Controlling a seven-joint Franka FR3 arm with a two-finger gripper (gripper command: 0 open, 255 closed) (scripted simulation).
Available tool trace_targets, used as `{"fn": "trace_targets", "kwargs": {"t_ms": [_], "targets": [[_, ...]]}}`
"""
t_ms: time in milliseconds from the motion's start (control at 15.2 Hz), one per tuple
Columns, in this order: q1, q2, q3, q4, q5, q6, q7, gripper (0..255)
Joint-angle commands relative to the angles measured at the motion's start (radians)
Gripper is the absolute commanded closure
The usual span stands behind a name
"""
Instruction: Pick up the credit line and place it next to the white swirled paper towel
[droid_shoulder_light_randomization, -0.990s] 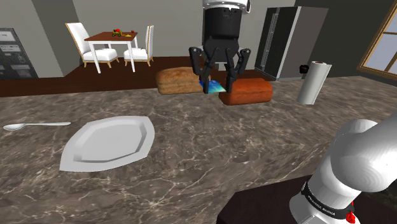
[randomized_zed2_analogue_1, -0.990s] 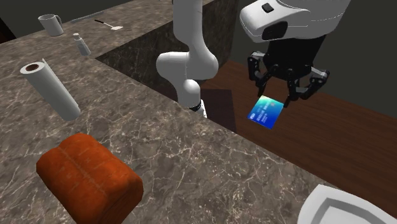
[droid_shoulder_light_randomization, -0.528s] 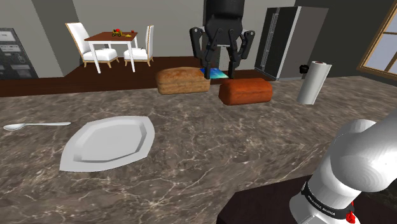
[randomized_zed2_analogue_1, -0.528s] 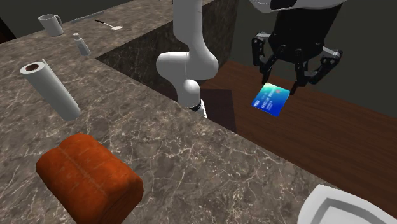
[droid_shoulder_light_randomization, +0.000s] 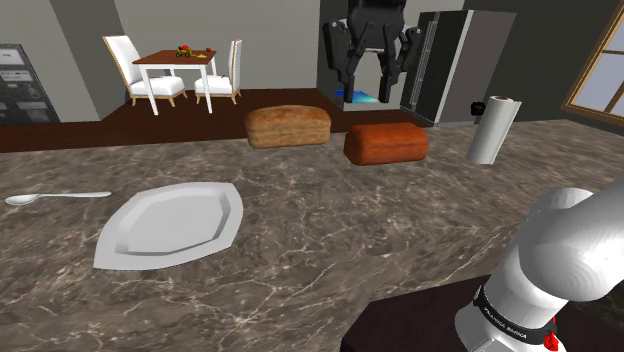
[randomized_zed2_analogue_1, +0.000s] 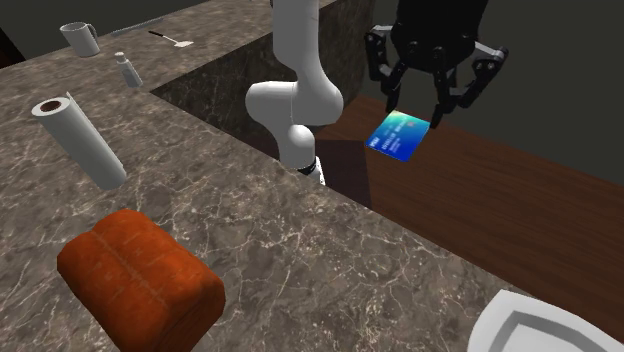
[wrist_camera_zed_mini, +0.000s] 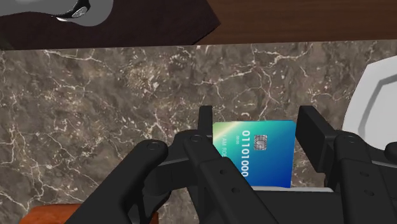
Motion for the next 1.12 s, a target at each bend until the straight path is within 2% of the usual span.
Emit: {"fn": "trace_targets", "kwargs": {"t_ms": [0, 528, 1056], "targets": [[-0.007, -0.033, -0.043, -0.031, -0.016, -0.013, -0.053, 255], [-0.040, -0.131, -0.214, -0.115, -0.112, -0.067, -0.254, 255], [-0.076, -0.161, -0.384, -0.131, -0.239, -0.102, -0.456, 255]]}}
